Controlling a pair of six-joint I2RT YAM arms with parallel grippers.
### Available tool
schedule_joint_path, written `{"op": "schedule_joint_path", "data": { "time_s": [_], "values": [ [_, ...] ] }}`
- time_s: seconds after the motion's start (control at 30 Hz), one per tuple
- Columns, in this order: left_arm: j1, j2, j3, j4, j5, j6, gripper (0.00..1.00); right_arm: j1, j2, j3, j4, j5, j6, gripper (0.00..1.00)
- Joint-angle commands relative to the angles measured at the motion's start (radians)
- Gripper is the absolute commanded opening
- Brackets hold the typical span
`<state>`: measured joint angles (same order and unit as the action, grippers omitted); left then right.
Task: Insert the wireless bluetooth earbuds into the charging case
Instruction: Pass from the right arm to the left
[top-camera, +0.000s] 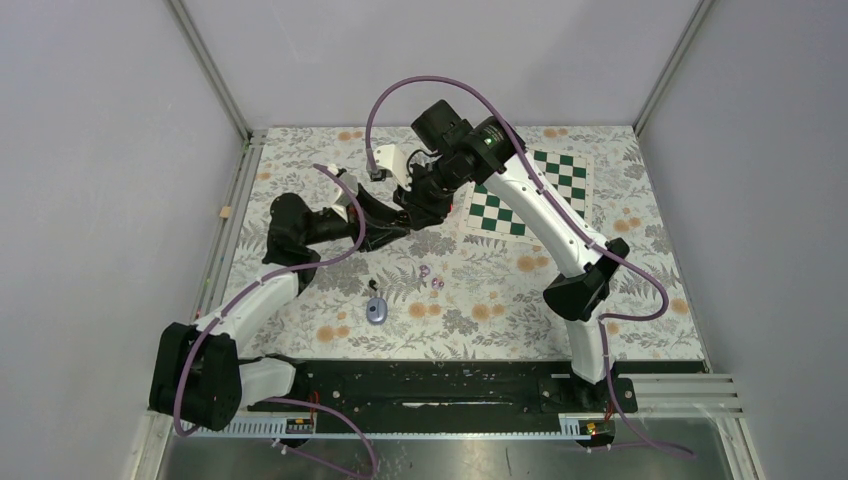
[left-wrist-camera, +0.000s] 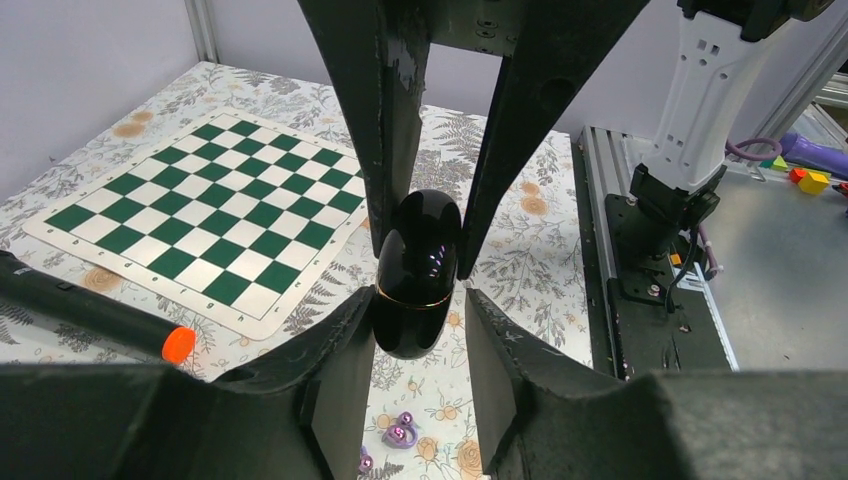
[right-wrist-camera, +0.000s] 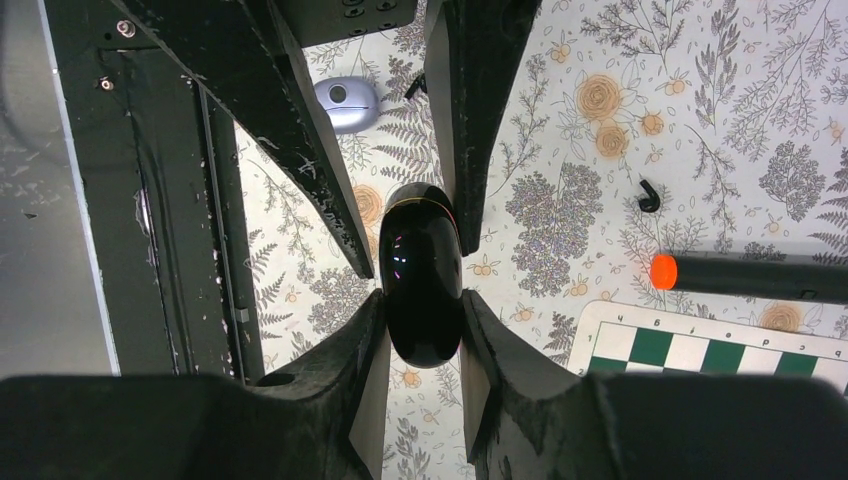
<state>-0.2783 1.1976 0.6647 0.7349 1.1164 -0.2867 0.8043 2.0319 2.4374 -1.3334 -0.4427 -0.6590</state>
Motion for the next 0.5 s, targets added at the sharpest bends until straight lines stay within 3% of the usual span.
{"op": "schedule_joint_path", "data": {
  "time_s": [0.0, 0.2, 0.3, 0.4, 0.47],
  "values": [
    [-0.007, 0.006, -0.005, 0.043, -0.009, 0.017, 0.38, 0.009, -0.017, 0.033, 0.025, 0.009, 0.021, 0.0],
    [-0.011, 0.012, -0.004, 0.059, -0.015, 0.005, 0.3, 0.008, -0.015, 0.02, 0.028, 0.004, 0.041, 0.0],
    [-0.011, 0.027, -0.009, 0.121, -0.019, -0.052, 0.17, 0.009, -0.011, 0.019, 0.034, -0.003, 0.065, 0.02],
    [-0.012, 0.036, -0.014, 0.143, -0.016, -0.075, 0.0, 0.009, -0.007, 0.018, 0.044, 0.006, 0.088, 0.13],
    [-0.012, 0.037, -0.016, 0.145, -0.003, -0.062, 0.0, 0.009, -0.006, 0.016, 0.056, 0.029, 0.099, 0.28]
  ]
}}
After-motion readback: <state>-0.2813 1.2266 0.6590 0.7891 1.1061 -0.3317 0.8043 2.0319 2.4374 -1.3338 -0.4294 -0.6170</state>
